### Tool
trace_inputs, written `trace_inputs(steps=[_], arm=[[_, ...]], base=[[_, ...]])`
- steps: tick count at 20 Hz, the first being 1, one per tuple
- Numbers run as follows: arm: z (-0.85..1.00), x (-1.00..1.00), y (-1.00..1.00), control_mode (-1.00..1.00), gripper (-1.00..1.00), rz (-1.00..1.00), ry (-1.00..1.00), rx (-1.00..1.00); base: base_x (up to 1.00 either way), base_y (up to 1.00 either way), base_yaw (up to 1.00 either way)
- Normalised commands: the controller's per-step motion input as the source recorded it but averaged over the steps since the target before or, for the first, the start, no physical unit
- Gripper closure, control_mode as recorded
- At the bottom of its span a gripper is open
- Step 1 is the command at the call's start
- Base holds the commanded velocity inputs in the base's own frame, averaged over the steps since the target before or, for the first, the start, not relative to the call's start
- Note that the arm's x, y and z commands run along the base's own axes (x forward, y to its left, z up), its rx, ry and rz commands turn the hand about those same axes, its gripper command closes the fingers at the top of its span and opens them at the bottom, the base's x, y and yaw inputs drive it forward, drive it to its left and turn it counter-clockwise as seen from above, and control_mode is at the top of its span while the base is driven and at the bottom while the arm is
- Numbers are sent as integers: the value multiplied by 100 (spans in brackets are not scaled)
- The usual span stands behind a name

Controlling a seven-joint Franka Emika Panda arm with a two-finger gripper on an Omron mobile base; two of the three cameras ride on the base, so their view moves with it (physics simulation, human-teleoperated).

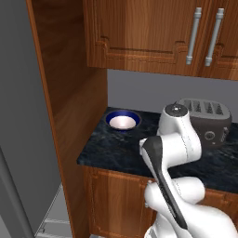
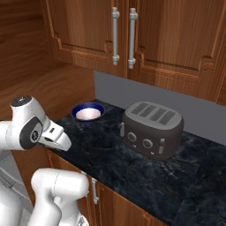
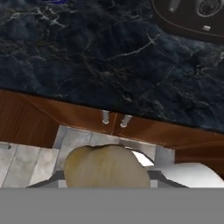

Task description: Place the garlic and potato inside the fridge drawer. Close the drawer after placing the vegetables.

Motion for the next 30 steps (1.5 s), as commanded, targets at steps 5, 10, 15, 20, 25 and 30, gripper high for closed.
trace_inputs(steps=[5, 10, 15, 20, 25, 30], arm=[[-2, -40, 4, 100, 100, 2, -8, -5], [0, 0, 0, 100, 100, 0, 0, 0], [0, 0, 0, 100, 100, 0, 0, 0], [0, 0, 0, 100, 100, 0, 0, 0], [0, 0, 0, 100, 100, 0, 0, 0], [0, 0, 0, 100, 100, 0, 0, 0]], base=[[-60, 7, 3], [-100, 12, 15], [-100, 39, 24], [-51, 78, 42], [16, 57, 56], [84, 0, 55]])
